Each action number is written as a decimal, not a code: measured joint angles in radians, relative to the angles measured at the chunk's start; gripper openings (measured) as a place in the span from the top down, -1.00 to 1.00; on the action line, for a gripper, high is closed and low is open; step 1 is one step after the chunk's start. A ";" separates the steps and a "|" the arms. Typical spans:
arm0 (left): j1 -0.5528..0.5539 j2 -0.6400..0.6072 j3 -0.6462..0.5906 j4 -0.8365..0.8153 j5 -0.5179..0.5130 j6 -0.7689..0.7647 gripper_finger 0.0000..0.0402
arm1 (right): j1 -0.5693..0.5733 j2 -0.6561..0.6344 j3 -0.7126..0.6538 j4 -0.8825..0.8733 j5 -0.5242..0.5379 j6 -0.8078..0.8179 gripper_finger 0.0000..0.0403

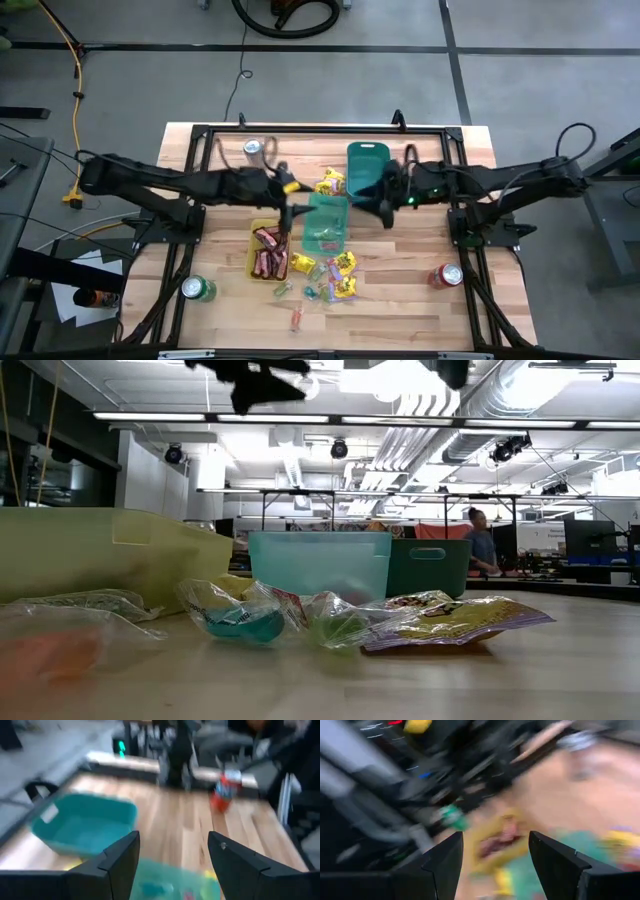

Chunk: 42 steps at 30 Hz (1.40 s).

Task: Sort candy
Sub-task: Put the green gummy into the light blue bin

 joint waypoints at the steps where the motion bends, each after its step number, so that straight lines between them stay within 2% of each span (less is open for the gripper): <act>1: 0.006 -0.029 0.000 -0.001 -0.010 0.000 -0.11 | 0.014 0.025 0.000 0.036 -0.044 0.008 -0.10; 4: 0.019 -0.112 0.001 -0.004 -0.056 -0.042 -0.11 | 0.071 0.118 0.011 0.052 -0.108 0.045 -0.10; 12: 0.025 -0.222 0.001 0.004 -0.164 -0.180 -0.11 | 0.220 0.444 0.168 -0.120 -0.113 -0.030 -0.10; 16: 0.025 -0.225 0.000 0.016 -0.158 -0.262 -0.11 | 0.261 0.577 0.254 -0.151 -0.113 -0.030 -0.10; 19: 0.022 -0.224 0.000 0.015 -0.129 -0.270 -0.11 | 0.288 0.657 0.311 -0.163 -0.111 0.016 -0.10; 23: 0.022 -0.220 0.000 -0.001 -0.091 -0.246 -0.11 | 0.325 0.751 0.382 -0.162 -0.067 0.125 -0.10; 30: 0.022 -0.220 0.000 -0.063 -0.090 -0.250 -0.11 | 0.362 0.899 0.511 -0.241 0.090 0.279 -0.10; 35: 0.022 -0.215 0.000 -0.100 -0.090 -0.255 -0.11 | 0.365 0.987 0.581 -0.345 0.110 0.261 -0.10; 42: 0.022 -0.215 0.000 -0.133 -0.090 -0.273 -0.11 | 0.365 1.054 0.592 -0.366 0.129 0.221 -0.10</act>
